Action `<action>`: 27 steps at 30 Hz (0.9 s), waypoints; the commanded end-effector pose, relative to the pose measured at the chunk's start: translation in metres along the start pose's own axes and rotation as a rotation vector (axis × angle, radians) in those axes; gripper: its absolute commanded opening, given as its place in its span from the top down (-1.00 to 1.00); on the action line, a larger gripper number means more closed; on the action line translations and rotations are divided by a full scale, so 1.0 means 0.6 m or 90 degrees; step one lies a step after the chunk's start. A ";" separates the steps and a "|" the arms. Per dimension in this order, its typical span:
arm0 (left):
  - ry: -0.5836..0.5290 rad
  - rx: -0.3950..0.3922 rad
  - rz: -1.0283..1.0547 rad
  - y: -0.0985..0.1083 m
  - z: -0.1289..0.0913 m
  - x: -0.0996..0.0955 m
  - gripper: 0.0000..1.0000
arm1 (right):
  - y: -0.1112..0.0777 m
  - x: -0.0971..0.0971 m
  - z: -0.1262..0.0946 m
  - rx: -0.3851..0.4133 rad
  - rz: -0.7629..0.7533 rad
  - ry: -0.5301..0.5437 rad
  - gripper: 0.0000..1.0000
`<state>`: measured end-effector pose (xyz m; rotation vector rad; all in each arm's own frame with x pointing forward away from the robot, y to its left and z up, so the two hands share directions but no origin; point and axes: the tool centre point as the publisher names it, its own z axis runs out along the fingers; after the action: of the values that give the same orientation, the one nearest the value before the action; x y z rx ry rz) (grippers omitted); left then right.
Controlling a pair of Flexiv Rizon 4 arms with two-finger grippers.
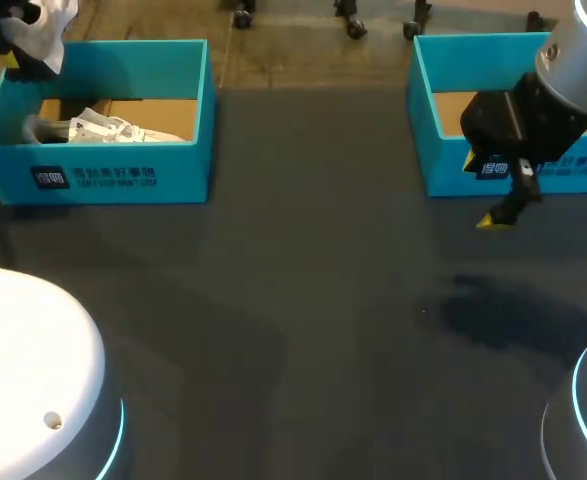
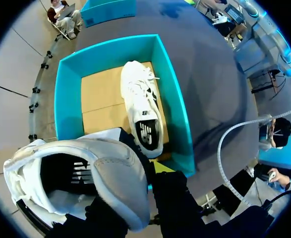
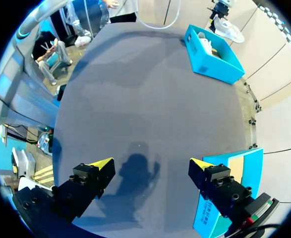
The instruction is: Take the shoe out of the shoebox, open the shoe tongue, remove and reinsert the insole, then place the shoe into the shoebox
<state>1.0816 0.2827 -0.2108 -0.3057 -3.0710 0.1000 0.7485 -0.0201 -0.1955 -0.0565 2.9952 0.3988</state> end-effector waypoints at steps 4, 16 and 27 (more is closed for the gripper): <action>0.022 -0.032 0.076 0.008 -0.005 -0.011 1.00 | 0.000 0.000 0.002 0.001 0.001 0.000 -1.00; 0.061 -0.097 0.423 0.061 -0.019 -0.025 1.00 | 0.000 0.000 0.002 0.001 0.001 0.000 -1.00; 0.048 -0.158 0.703 0.099 -0.036 -0.028 1.00 | 0.000 0.000 0.002 0.001 0.001 0.000 -1.00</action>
<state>1.1152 0.3365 -0.1987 -1.4119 -2.6950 -0.1391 0.7485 -0.0201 -0.1955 -0.0566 2.9952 0.3989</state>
